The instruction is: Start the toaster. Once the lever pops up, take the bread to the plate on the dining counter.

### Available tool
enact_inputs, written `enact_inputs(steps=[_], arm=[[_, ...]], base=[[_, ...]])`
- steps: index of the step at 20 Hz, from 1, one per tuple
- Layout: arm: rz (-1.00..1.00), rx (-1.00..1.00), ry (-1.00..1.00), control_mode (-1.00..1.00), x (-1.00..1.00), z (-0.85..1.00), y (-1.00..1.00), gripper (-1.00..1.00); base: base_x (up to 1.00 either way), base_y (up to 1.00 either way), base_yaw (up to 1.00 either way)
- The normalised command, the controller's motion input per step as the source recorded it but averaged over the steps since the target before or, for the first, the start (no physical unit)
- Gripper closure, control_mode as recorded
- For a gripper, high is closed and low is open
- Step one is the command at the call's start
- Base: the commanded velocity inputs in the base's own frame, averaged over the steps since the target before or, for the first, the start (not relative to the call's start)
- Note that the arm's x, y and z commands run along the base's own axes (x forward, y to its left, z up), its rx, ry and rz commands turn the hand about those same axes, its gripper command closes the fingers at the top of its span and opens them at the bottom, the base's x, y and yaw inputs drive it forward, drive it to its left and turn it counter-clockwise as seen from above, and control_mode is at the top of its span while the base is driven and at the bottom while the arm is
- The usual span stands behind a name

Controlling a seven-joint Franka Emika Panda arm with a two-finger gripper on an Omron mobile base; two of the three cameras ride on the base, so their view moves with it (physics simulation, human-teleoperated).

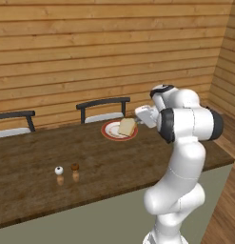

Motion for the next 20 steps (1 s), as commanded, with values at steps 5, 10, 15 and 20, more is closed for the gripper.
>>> enact_inputs(steps=[5, 10, 15, 20], arm=[[0.0, 0.0, -0.06, -1.0, 0.24, -0.13, 0.0, 1.0], [0.0, 0.0, -0.04, -1.0, 0.26, -0.15, 0.0, 1.0], [0.0, 0.0, -0.02, -1.0, 0.28, -0.21, 0.03, 1.0], [0.0, 0.0, -0.02, -1.0, 0.3, -0.19, 0.05, 1.0]], base=[[0.0, 0.0, 0.0], [0.0, 0.0, 0.0], [0.0, 0.0, 0.0], [0.0, 0.0, 0.0]])
